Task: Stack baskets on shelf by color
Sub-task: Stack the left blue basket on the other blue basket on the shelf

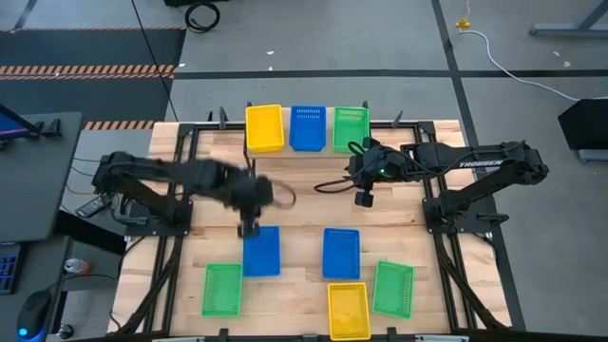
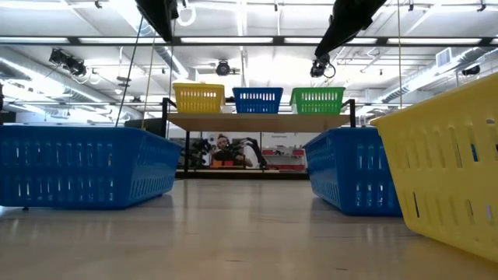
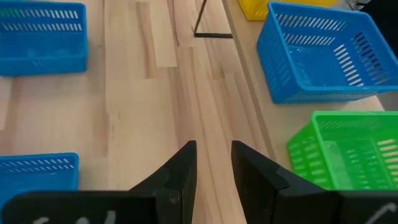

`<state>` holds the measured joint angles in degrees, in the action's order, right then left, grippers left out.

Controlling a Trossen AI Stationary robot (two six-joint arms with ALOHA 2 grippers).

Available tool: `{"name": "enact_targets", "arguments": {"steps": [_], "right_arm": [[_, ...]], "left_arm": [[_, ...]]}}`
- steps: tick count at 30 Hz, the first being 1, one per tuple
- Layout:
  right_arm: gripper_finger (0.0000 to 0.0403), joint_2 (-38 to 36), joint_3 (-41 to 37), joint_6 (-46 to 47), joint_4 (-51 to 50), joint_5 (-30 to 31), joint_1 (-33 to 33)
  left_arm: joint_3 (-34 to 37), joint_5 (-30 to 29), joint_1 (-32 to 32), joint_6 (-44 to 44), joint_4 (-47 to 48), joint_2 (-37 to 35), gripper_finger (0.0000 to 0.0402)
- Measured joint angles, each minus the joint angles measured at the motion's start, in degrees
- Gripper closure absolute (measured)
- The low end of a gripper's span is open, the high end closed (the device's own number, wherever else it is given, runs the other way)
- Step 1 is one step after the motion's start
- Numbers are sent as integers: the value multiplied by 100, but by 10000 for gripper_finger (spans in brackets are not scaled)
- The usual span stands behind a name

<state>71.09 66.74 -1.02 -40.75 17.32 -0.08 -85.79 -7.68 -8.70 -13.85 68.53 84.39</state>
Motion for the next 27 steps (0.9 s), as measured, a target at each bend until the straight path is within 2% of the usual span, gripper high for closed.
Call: {"name": "enact_targets", "arguments": {"steps": [5, 11, 20, 27], "right_arm": [[296, 0, 0, 130, -4, -214, 9], [296, 14, -243, 283, 175, -556, 22], [296, 13, -513, 801, 174, -697, 96], [296, 13, -706, 907, 227, -711, 382]], "left_arm": [[3, -45, -1029, -920, -218, 324, 288], [3, -172, -1777, -1640, -696, 1100, 250], [6, 79, -2179, -2296, -523, 2272, 191], [8, 231, -2347, -2549, -589, 2587, 175]]}}
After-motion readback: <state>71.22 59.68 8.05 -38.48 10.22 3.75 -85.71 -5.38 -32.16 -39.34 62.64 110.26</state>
